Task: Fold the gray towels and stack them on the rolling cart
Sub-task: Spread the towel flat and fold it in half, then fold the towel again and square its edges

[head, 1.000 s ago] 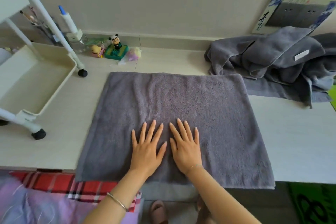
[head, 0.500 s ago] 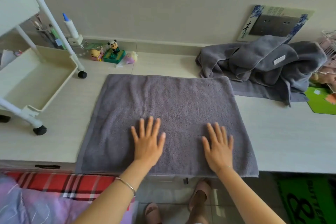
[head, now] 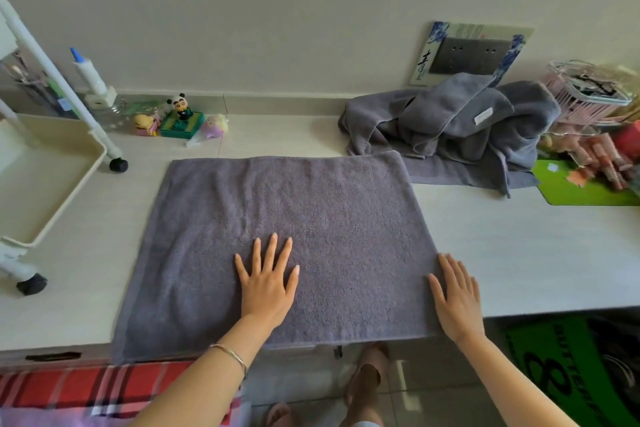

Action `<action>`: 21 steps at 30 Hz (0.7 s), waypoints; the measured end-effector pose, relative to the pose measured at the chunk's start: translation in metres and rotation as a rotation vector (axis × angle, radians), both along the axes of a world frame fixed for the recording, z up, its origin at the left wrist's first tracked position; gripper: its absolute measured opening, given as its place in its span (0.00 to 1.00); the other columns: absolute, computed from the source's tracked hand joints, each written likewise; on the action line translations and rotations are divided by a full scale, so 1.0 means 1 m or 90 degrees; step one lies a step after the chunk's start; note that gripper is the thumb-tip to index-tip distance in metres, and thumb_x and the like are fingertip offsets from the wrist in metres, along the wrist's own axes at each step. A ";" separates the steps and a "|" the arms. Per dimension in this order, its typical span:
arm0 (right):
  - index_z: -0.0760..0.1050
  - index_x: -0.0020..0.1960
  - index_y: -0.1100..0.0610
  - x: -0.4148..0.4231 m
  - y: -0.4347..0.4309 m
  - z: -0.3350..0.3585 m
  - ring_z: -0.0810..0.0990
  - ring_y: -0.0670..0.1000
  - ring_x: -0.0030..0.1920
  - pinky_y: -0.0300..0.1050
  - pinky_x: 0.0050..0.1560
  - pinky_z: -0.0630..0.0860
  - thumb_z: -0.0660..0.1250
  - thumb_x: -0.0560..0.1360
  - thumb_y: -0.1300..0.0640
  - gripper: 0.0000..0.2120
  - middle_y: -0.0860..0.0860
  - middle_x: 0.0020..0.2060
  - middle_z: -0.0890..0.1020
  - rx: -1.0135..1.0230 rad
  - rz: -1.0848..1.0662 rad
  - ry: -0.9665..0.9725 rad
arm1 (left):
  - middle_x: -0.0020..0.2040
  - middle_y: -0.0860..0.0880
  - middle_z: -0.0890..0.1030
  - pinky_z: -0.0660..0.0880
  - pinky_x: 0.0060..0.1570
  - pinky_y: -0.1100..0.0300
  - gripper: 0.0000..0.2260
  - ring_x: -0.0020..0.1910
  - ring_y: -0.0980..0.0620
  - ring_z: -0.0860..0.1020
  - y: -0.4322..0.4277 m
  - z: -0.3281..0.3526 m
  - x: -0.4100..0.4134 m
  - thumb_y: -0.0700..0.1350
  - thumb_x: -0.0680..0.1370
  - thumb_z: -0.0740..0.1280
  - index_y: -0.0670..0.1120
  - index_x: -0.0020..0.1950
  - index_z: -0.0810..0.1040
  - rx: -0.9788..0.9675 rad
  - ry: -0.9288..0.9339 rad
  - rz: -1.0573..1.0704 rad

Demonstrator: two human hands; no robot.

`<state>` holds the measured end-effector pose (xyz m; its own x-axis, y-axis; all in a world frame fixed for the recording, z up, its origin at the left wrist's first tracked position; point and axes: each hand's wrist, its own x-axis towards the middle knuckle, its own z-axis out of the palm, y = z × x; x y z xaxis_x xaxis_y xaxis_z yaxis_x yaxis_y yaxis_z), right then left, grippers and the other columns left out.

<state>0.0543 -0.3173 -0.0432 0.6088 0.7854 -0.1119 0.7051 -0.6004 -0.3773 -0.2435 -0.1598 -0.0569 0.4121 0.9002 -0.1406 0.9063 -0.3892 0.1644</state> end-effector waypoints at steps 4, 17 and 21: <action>0.68 0.68 0.56 -0.004 0.012 0.014 0.73 0.57 0.60 0.56 0.64 0.69 0.62 0.77 0.48 0.22 0.56 0.64 0.74 0.062 -0.097 0.071 | 0.76 0.48 0.62 0.53 0.66 0.31 0.30 0.74 0.40 0.59 0.003 -0.001 0.001 0.63 0.79 0.34 0.54 0.76 0.56 -0.002 -0.001 0.003; 0.76 0.59 0.53 -0.041 0.052 0.099 0.82 0.50 0.50 0.42 0.49 0.79 0.69 0.74 0.51 0.15 0.49 0.50 0.83 0.095 -0.007 0.544 | 0.76 0.57 0.43 0.35 0.72 0.49 0.40 0.76 0.53 0.40 0.009 0.007 -0.011 0.68 0.68 0.22 0.57 0.76 0.46 -0.049 -0.150 -0.012; 0.77 0.55 0.60 -0.111 0.109 0.128 0.81 0.51 0.46 0.44 0.48 0.79 0.68 0.75 0.55 0.11 0.54 0.47 0.82 0.200 0.074 0.627 | 0.75 0.53 0.62 0.49 0.75 0.54 0.21 0.76 0.53 0.53 0.015 0.026 -0.037 0.53 0.83 0.48 0.51 0.75 0.63 -0.101 -0.393 0.109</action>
